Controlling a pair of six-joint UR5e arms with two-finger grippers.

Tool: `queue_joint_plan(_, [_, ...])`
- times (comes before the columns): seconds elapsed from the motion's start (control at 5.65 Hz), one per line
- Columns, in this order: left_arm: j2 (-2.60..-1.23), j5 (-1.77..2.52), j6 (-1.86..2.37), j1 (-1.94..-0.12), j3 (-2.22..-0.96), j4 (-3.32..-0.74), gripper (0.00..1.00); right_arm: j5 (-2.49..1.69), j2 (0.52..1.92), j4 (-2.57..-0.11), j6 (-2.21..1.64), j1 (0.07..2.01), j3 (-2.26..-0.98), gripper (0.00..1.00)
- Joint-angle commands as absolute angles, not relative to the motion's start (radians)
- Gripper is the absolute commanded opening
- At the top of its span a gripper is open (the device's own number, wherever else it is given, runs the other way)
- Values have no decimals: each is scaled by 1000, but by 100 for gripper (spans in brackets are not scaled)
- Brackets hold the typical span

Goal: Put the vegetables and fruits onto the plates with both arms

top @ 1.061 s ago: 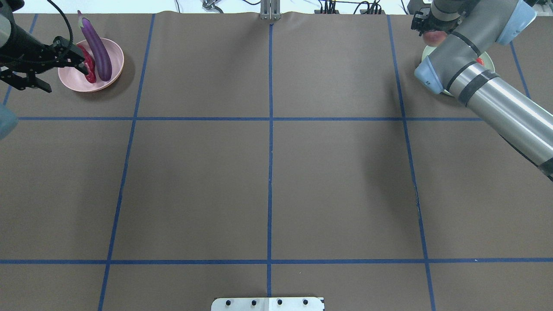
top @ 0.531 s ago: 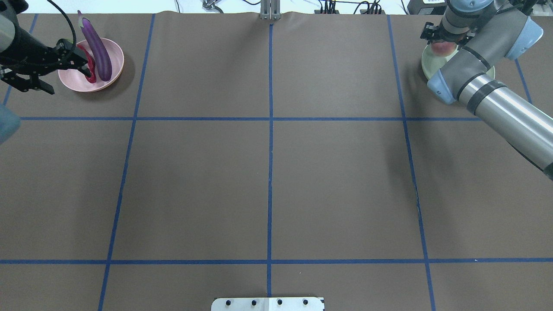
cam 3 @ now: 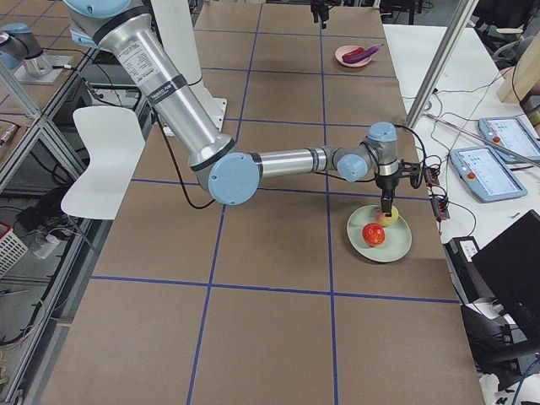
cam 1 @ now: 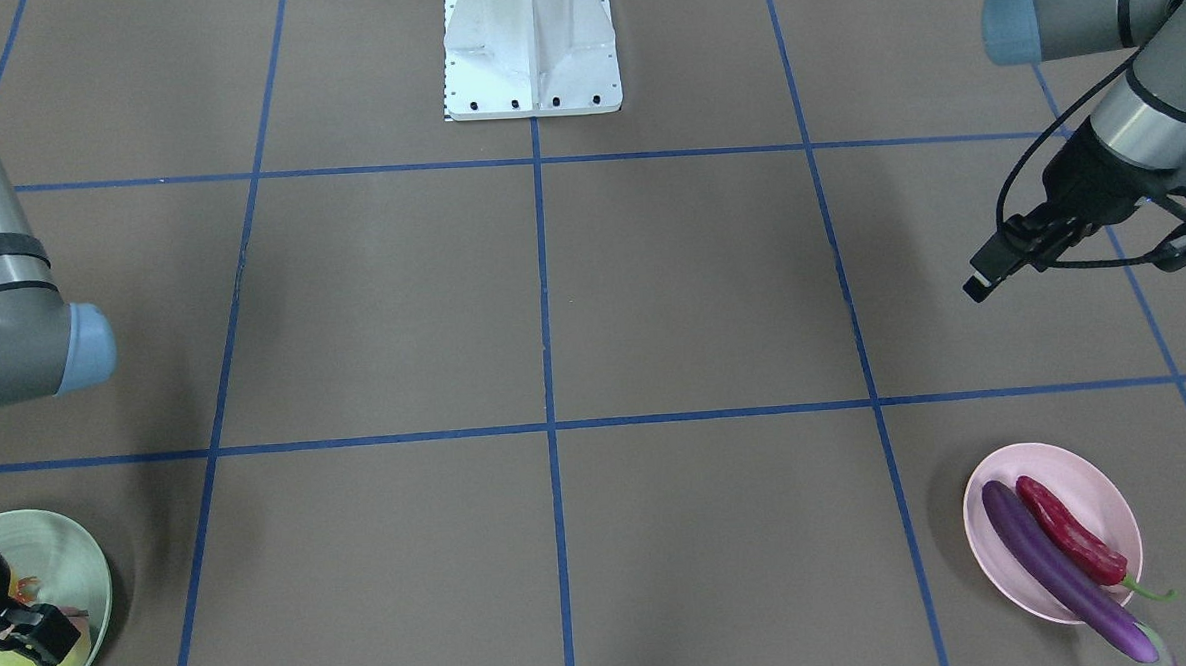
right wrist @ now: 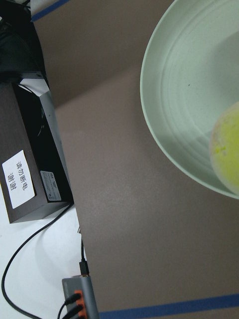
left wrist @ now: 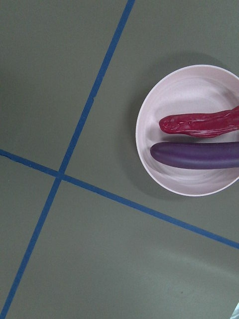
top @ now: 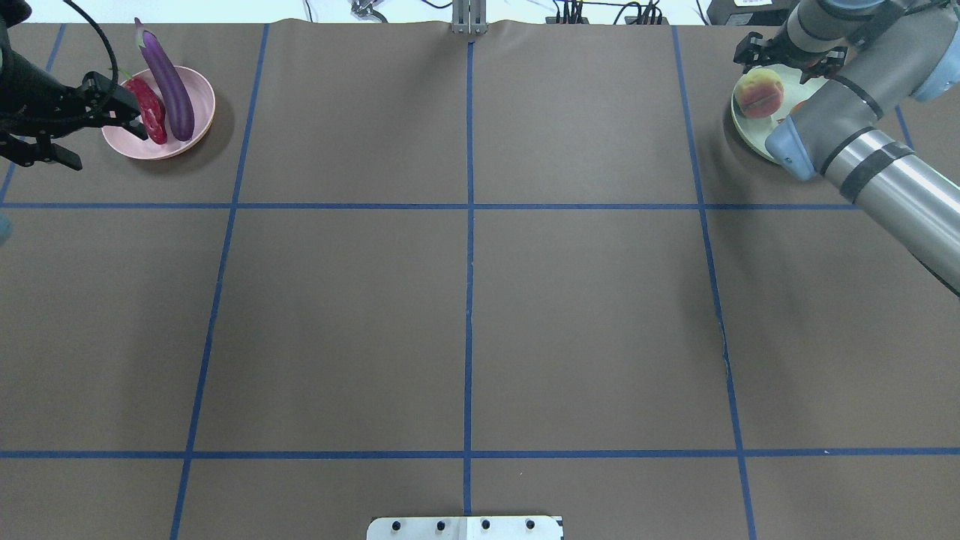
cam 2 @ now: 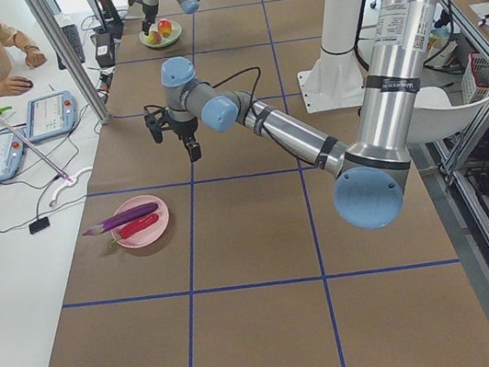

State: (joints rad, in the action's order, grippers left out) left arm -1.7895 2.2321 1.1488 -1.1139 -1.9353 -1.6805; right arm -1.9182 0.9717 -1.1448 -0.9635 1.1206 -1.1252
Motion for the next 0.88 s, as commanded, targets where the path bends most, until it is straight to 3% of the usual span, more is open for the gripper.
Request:
queue_joint_plan(0.0, [-1601,2233,918,-1118,-2111,-1674,100,-2095,1120,-1359,-747,1198,-1445,100])
queue_joint_plan(0.35, [-1435,2237,690,-1137,-2189,-1678,100,-2282,1236,-1414,-553,1328,-1546,100])
queue_joint_plan(0.71, [-1350,2238,435,-1220,-2146,-1683,100,-2336,1400,-1431,-430,1422,-1687,100])
